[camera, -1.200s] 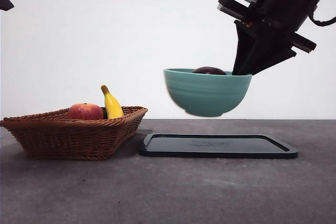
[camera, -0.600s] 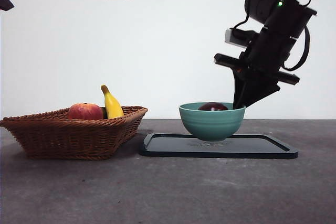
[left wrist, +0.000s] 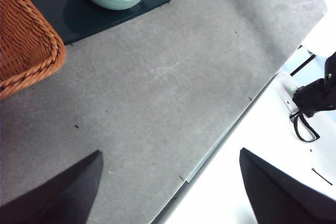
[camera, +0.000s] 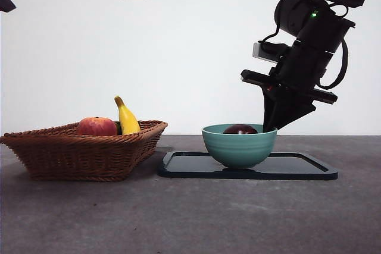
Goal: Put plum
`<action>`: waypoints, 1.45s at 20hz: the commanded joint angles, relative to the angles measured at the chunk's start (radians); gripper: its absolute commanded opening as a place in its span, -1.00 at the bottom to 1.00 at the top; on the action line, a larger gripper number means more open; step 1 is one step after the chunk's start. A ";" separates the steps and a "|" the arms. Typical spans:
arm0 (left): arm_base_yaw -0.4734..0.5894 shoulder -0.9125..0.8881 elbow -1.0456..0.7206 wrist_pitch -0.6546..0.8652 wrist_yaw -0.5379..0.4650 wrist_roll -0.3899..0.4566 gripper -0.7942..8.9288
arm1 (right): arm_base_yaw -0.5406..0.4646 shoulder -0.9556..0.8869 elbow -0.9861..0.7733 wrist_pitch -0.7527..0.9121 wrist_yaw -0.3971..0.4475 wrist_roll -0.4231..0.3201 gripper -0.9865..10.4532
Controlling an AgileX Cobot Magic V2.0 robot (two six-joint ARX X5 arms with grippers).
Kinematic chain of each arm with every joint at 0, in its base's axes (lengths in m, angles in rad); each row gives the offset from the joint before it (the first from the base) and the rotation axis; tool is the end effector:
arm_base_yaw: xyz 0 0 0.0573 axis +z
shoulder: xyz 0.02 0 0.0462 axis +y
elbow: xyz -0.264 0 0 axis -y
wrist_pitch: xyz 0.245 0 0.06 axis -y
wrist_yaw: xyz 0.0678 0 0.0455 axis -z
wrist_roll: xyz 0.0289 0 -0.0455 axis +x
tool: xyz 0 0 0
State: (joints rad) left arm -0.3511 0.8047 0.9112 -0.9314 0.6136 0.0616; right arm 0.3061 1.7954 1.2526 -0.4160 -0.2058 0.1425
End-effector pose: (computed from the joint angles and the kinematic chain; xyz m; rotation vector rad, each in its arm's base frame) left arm 0.1222 -0.0625 0.3123 -0.0586 0.8201 -0.9330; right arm 0.3556 0.1186 0.2070 0.0799 0.9988 0.4017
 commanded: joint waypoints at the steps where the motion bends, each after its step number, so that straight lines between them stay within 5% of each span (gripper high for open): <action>1: -0.005 0.004 0.011 0.011 0.009 0.001 -0.01 | 0.006 0.017 0.027 -0.007 -0.003 -0.004 -0.61; 8: -0.004 0.004 0.011 0.011 0.009 0.002 -0.01 | 0.002 -0.020 0.040 -0.041 0.011 0.011 -0.48; 13: -0.005 0.004 0.011 0.011 0.009 0.002 -0.01 | -0.010 -0.246 0.040 -0.111 0.018 0.005 -0.48; 17: -0.005 0.004 0.011 0.011 0.009 0.002 -0.01 | 0.000 -0.480 0.040 -0.264 -0.067 -0.034 -0.48; 23: -0.005 0.004 0.011 0.011 0.009 0.002 -0.01 | 0.001 -0.681 0.035 -0.506 -0.068 -0.079 -0.48; 29: -0.004 0.004 0.011 0.011 0.009 0.002 -0.01 | 0.048 -0.853 -0.104 -0.528 -0.112 -0.080 -0.48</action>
State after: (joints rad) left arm -0.3511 0.8047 0.9112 -0.9314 0.6136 0.0616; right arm 0.3492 0.9325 1.1439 -0.9459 -0.3172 0.0746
